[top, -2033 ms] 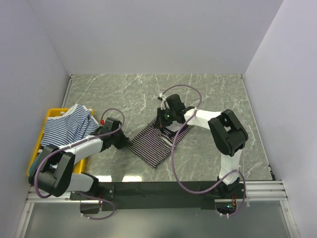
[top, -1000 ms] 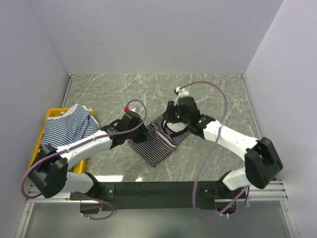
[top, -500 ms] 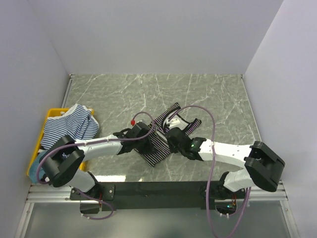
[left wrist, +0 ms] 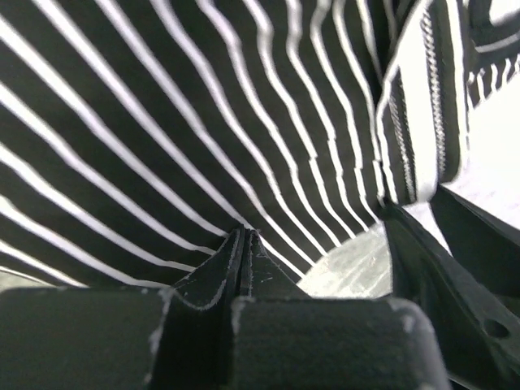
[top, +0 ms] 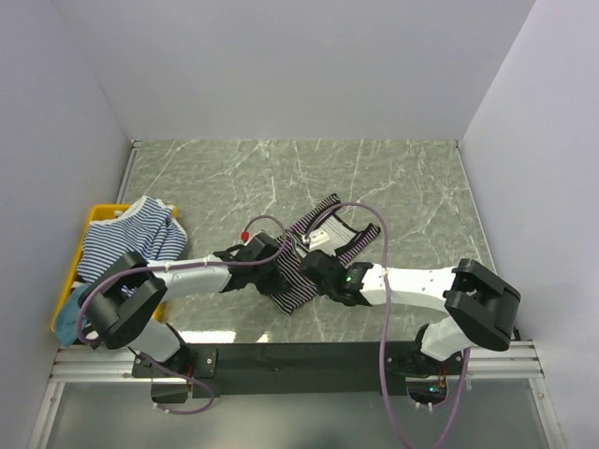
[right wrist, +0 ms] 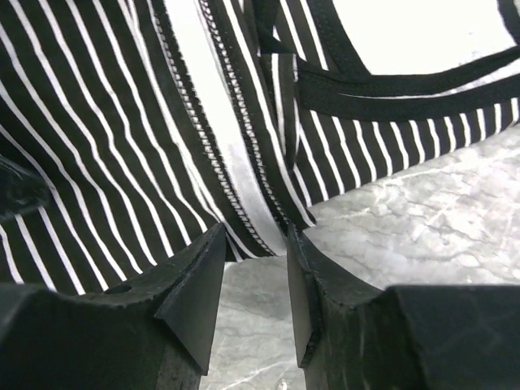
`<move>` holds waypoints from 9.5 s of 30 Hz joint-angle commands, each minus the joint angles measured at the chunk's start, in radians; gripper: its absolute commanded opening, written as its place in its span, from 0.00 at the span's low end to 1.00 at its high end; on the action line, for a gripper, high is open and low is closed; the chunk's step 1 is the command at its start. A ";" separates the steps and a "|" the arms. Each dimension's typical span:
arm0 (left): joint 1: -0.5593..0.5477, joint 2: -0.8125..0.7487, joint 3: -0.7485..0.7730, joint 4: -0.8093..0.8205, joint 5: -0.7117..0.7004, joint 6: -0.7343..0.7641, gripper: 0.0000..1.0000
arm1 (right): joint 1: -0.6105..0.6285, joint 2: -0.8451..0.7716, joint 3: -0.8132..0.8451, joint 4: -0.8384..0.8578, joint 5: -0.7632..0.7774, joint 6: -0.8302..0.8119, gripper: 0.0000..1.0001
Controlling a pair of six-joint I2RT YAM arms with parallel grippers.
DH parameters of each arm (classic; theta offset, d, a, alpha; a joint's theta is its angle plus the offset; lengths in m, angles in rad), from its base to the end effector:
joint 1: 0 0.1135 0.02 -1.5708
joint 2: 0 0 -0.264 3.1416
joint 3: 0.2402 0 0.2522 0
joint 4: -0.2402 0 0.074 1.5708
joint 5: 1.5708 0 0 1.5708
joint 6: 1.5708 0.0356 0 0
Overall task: Fold and stack the tank tops
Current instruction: Fold the tank top
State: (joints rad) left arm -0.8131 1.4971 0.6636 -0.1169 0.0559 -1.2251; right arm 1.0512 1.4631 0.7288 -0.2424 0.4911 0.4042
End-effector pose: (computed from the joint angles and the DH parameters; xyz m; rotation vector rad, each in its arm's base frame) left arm 0.1864 -0.1999 0.1466 -0.5392 2.7012 -0.7923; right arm 0.1500 0.2283 0.1690 -0.5843 2.3180 0.0393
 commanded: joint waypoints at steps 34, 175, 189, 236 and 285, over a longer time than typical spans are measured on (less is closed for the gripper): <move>0.232 -0.140 -0.099 -0.072 0.009 0.131 0.01 | 0.201 0.140 0.282 -0.097 0.210 0.061 0.40; 0.241 -0.204 -0.053 -0.072 0.145 0.219 0.16 | -0.186 0.675 0.954 -0.182 -0.180 -0.217 0.37; 0.195 -0.097 -0.150 -0.052 0.050 0.119 0.01 | -0.235 0.658 0.940 -0.167 -0.186 -0.142 0.00; 0.186 -0.192 0.025 -0.135 0.099 0.248 0.24 | -0.536 -0.082 -0.011 0.264 -0.534 0.377 0.23; 0.112 -0.090 0.039 -0.084 0.131 0.253 0.28 | -0.324 0.074 -0.043 0.364 -0.488 0.352 0.30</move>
State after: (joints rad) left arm -0.6956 1.4071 0.7052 -0.2291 0.1940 -0.9653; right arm 0.7082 1.5146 0.6628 0.0902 0.0067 0.7803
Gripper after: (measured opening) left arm 0.284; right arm 0.293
